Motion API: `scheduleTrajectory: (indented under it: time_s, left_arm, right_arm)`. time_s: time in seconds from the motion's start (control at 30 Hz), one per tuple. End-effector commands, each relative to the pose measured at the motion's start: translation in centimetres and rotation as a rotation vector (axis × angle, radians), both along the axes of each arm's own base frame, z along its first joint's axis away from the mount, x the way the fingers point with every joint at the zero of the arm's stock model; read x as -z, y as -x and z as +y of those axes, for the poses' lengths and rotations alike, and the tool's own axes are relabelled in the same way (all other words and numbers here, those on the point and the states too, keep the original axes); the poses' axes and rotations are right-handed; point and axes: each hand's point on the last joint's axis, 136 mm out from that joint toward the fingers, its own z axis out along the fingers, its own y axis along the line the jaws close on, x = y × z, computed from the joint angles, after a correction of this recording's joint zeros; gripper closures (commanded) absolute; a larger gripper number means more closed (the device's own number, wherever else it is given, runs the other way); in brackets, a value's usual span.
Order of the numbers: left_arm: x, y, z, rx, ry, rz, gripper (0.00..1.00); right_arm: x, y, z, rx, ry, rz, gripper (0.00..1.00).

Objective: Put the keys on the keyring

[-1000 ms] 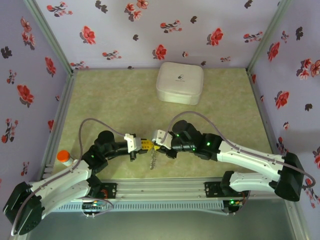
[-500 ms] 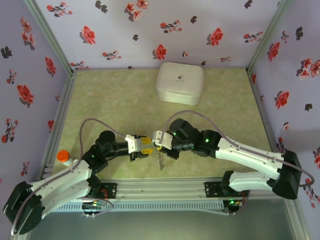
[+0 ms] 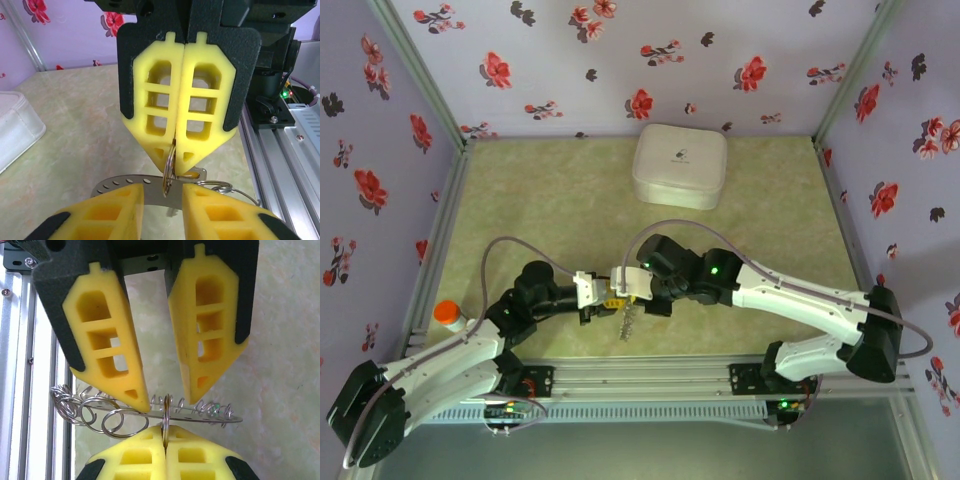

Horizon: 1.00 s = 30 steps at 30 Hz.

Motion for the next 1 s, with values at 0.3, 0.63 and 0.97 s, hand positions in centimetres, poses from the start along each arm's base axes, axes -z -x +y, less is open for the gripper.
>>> scheduleTrajectory:
  time_s: [0.3, 0.63, 0.97]
  left_arm:
    - [-1.7, 0.1, -0.3, 0.011, 0.046, -0.024, 0.88]
    - [-2.6, 0.3, -0.3, 0.015, 0.082, -0.025, 1.0]
    - [-3.8, 0.6, -0.6, 0.041, 0.135, -0.008, 1.0]
  right_arm:
    - [-1.3, 0.0, 1.4, -0.017, -0.069, -0.021, 0.98]
    - [-2.3, 0.2, 1.1, 0.032, -0.221, -0.019, 0.71]
    - [-4.1, -0.7, -1.1, 0.125, -0.526, -0.047, 0.61]
